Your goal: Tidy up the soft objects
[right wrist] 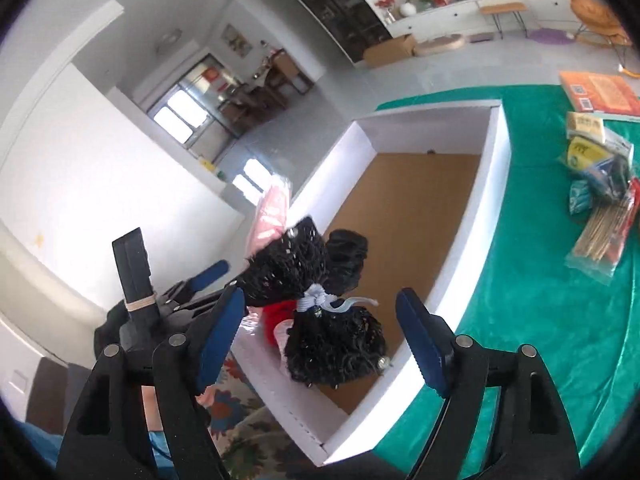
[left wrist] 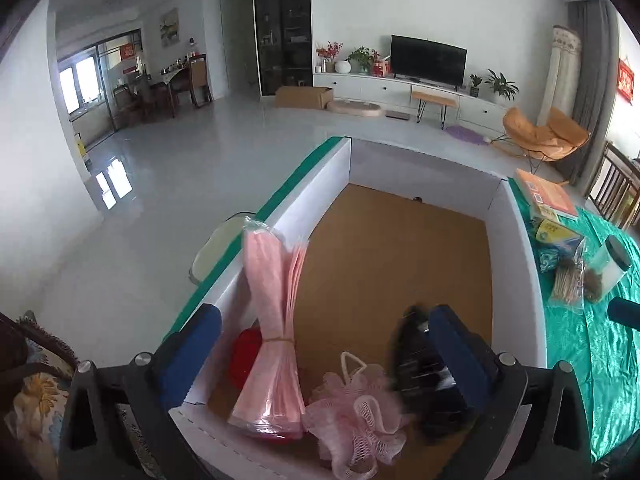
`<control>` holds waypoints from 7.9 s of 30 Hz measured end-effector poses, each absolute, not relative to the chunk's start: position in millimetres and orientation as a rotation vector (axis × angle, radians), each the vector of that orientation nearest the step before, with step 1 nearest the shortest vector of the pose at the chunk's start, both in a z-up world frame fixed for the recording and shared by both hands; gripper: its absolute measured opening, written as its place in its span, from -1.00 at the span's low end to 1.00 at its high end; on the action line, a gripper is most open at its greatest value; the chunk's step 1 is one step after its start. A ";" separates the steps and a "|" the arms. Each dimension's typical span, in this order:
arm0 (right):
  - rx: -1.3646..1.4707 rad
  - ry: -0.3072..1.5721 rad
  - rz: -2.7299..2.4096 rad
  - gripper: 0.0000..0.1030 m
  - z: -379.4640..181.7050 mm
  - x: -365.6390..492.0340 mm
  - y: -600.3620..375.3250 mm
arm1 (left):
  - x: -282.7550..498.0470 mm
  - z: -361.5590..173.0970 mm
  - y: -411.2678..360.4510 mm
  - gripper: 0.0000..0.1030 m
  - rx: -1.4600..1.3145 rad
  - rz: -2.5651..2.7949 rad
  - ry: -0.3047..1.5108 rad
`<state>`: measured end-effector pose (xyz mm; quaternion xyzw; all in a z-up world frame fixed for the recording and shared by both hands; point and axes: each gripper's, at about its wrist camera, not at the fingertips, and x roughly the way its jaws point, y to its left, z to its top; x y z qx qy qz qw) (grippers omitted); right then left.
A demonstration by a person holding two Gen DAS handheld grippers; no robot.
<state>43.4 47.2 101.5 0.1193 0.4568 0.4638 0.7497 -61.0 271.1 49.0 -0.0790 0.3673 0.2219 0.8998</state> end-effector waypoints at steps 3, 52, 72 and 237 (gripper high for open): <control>0.186 0.918 0.872 0.56 93.1 38.6 19.7 | -54.8 41.2 254.4 0.99 -0.137 0.413 0.767; 0.136 0.927 -0.092 0.64 -71.3 92.7 -220.8 | 136.7 -106.6 -8.3 1.00 0.045 -0.090 0.939; 0.134 0.927 -0.092 0.64 -71.2 91.7 -221.2 | 136.7 -106.6 -8.1 1.00 0.045 -0.090 0.939; 0.334 0.868 0.903 0.63 106.6 108.0 15.2 | 6.2 61.0 243.7 0.99 -0.110 0.277 0.761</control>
